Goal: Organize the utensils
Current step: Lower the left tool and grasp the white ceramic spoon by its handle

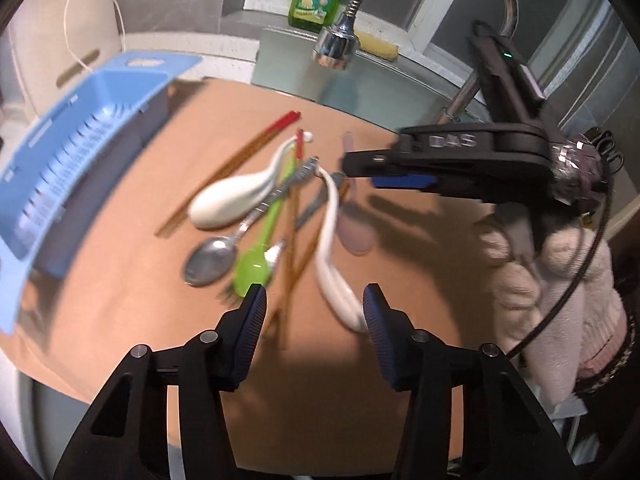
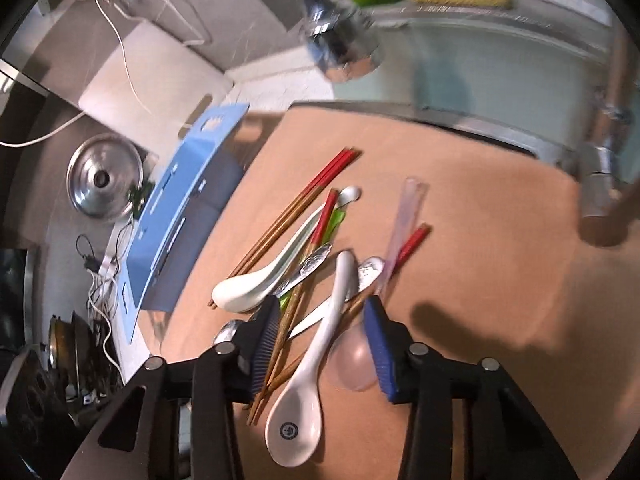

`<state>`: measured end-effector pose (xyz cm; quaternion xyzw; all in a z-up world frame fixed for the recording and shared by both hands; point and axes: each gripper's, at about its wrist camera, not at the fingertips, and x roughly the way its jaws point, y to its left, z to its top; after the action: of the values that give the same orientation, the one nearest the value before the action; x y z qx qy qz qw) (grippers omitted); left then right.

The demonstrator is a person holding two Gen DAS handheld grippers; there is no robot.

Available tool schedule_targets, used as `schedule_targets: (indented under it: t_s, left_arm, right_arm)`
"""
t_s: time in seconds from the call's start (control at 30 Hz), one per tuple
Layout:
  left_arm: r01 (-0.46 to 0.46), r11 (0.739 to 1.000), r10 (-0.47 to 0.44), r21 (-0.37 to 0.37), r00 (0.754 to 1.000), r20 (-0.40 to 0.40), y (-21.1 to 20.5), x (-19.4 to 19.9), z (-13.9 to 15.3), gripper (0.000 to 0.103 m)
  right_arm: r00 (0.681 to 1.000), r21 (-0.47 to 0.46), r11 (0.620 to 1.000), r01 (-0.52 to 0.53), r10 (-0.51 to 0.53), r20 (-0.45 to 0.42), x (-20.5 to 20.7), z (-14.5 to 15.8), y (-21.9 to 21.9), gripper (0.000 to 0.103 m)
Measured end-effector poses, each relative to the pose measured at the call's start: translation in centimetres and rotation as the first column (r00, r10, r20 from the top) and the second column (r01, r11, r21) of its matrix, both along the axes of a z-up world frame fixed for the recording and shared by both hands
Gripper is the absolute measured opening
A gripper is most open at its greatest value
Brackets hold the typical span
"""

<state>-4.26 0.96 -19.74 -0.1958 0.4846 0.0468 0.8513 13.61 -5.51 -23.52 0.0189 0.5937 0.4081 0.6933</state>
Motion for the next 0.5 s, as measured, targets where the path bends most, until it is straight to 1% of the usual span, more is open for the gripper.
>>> schedule_targets:
  t_s: [0.07, 0.2, 0.3, 0.37, 0.43, 0.47, 0.5]
  left_arm:
    - [-0.008, 1.0, 0.008, -0.015, 1.0, -0.001, -0.5, 0.4, -0.2, 0.049]
    - [-0.011, 0.999, 0.01, -0.037, 1.0, -0.019, -1.3, 1.1, -1.0, 0.049]
    - [-0.01, 1.0, 0.009, -0.026, 0.999, -0.037, -1.7, 1.5, -1.7, 0.048]
    - [-0.009, 1.0, 0.008, -0.023, 0.999, -0.045, -1.7, 1.5, -2.2, 0.044]
    - [-0.014, 1.0, 0.013, -0.024, 0.998, -0.057, -1.7, 1.5, -2.7, 0.037]
    - [-0.015, 1.0, 0.014, -0.025, 0.998, -0.06, -1.7, 1.5, -2.9, 0.036]
    - [-0.015, 1.0, 0.013, -0.026, 0.998, -0.062, -1.7, 1.5, -3.1, 0.032]
  right_arm:
    - [1.0, -0.001, 1.0, -0.013, 0.013, -0.025, 0.3, -0.7, 0.6, 0.032]
    - [0.999, -0.025, 1.0, -0.018, 0.017, -0.041, 0.7, -1.4, 1.4, 0.029]
    - [0.998, -0.047, 0.999, -0.011, 0.008, -0.062, 1.1, -2.2, 1.8, 0.025]
    - [0.998, -0.069, 0.998, -0.009, 0.004, -0.065, 1.2, -2.6, 2.1, 0.023]
    - [0.998, -0.088, 0.996, -0.009, 0.003, -0.065, 1.4, -3.0, 2.3, 0.022]
    - [0.998, -0.093, 0.996, -0.009, 0.004, -0.061, 1.4, -3.0, 2.3, 0.021]
    - [0.998, -0.1, 0.995, -0.011, 0.005, -0.058, 1.4, -3.0, 2.5, 0.02]
